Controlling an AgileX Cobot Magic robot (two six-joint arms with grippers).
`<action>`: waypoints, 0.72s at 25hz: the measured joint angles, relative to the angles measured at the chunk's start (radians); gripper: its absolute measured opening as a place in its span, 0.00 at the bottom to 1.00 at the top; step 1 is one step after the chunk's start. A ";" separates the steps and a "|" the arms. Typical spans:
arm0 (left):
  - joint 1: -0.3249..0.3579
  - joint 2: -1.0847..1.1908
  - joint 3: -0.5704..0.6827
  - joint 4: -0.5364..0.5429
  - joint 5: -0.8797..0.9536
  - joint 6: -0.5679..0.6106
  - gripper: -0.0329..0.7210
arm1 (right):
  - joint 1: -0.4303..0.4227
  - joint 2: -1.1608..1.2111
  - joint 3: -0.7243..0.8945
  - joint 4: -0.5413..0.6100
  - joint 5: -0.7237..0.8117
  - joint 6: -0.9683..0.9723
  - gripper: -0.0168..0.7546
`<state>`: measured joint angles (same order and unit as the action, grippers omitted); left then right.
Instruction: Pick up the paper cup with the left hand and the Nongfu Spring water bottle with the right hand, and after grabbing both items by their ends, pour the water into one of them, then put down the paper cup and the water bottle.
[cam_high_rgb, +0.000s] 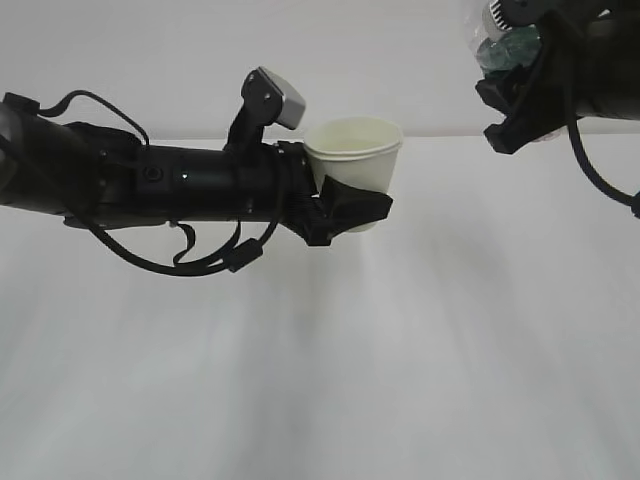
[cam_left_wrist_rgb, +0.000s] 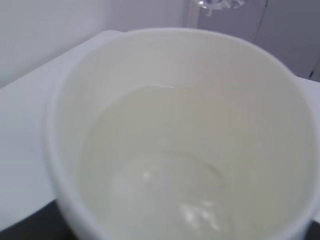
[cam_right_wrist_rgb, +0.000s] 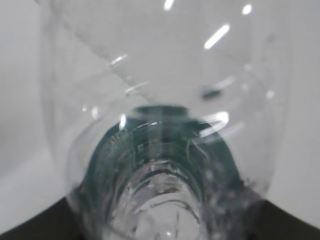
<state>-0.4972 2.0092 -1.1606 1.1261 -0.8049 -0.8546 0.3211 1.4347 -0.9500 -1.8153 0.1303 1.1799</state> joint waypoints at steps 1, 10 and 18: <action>0.010 0.000 0.000 -0.005 0.000 0.000 0.62 | 0.000 0.000 0.000 0.000 0.000 0.000 0.51; 0.119 0.000 0.000 -0.022 0.000 0.000 0.62 | 0.000 0.000 0.011 0.000 0.000 0.002 0.51; 0.204 0.000 0.000 -0.028 -0.002 0.000 0.75 | 0.000 0.000 0.011 0.000 0.000 0.007 0.51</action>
<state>-0.2936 2.0092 -1.1606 1.0976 -0.8069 -0.8546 0.3211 1.4347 -0.9393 -1.8153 0.1303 1.1866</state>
